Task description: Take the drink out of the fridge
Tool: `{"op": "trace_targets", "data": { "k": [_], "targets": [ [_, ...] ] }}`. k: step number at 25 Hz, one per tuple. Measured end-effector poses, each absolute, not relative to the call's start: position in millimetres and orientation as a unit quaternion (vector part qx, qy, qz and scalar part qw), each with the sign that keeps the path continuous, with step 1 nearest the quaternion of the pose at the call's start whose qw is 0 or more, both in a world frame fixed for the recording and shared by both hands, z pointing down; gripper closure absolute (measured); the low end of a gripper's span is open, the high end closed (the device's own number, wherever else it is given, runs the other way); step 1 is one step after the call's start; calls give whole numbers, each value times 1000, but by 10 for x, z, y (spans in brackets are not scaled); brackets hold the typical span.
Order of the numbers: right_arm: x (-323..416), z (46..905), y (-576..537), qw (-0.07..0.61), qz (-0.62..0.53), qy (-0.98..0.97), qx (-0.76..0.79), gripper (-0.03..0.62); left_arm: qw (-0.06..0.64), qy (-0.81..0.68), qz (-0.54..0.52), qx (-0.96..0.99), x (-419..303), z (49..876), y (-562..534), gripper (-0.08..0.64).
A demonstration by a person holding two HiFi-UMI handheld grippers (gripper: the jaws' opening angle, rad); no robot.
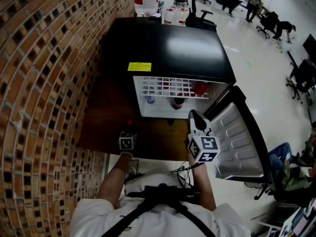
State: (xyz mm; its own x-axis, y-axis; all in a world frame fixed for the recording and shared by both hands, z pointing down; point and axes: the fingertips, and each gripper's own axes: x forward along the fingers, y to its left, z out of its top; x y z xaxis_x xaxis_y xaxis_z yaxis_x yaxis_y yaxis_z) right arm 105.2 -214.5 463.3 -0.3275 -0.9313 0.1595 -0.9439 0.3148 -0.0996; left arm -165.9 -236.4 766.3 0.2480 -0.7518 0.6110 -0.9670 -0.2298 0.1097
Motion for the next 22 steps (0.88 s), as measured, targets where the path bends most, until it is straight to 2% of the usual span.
{"op": "trace_targets", "data": {
  "k": [22],
  "targets": [
    [1071,4681,-2044,36,93,-808,581,578,213,-572,242,754,-1660,7808,-2299,259]
  ]
}}
